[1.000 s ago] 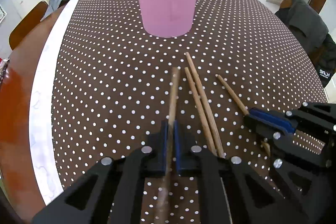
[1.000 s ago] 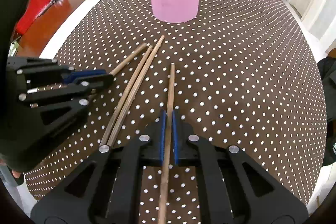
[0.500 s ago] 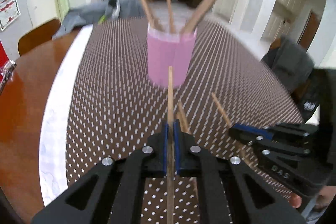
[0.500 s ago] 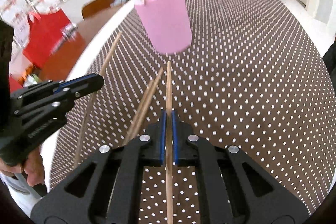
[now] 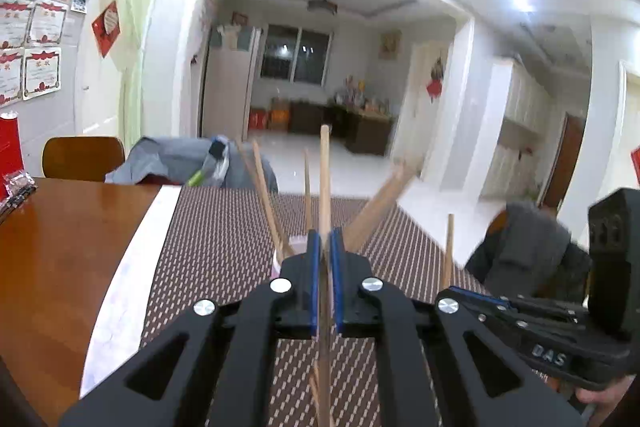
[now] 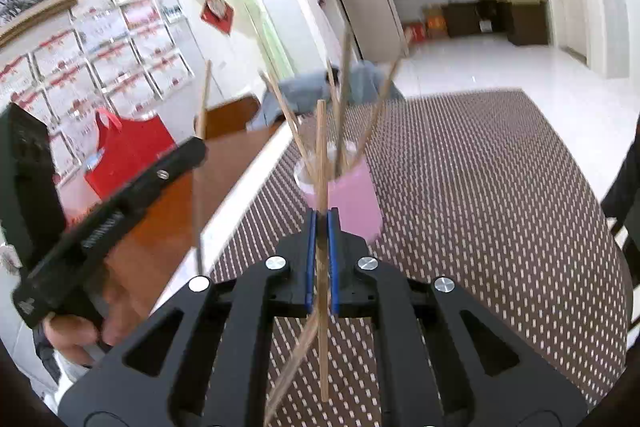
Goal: Organize utensils
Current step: 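Lift both grippers' chopsticks up above the pink cup, then drop the left gripper's chopstick into the pink cup while the right gripper drops its own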
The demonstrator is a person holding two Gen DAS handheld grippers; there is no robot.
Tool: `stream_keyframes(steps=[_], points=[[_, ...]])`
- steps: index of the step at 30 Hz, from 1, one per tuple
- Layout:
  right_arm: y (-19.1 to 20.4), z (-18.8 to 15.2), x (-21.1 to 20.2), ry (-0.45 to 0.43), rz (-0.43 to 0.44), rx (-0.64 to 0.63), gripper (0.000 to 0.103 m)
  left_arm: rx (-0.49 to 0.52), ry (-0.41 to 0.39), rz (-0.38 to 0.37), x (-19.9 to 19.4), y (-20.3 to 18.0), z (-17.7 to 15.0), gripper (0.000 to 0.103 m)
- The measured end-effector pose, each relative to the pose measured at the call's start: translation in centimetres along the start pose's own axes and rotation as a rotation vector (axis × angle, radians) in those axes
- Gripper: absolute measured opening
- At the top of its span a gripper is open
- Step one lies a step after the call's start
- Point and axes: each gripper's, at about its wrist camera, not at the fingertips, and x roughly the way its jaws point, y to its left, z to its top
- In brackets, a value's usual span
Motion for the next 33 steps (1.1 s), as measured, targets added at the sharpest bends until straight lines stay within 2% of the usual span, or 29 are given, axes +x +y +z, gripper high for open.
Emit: stream_keyframes(steps=[9,13,19,23,26,33], points=[[3.0,4.3,0.4,-0.249,-0.017,-0.085,0.006,-0.095,-0.283,-0.001,1.5,1.1,3.4,0.006],[4.2,5.8,1.2,-0.347,-0.039,-0.117,0.006,-0.124,-0.369,0.015,2.8,1.8,4.5,0.006],[5.2,7.4,2.2,-0.446,-0.054,-0.147,0.006,-0.123,-0.486,0.050,4.6,1.8,5.4,0.006],[4.7,7.6,3.1,-0.476,-0.063,-0.142,0.006,-0.135,-0.509,0.072,6.3,2.2,5.2,0.006],[4.2,7.6,4.2,-0.464,-0.066,-0.133,0.006,-0.141,-0.508,0.096,7.6,2.6,4.7,0.006],[3.3,6.9,5.5,-0.420,-0.074,-0.125,0.006,-0.130,-0.458,0.123,9.2,3.2,3.2,0.006]])
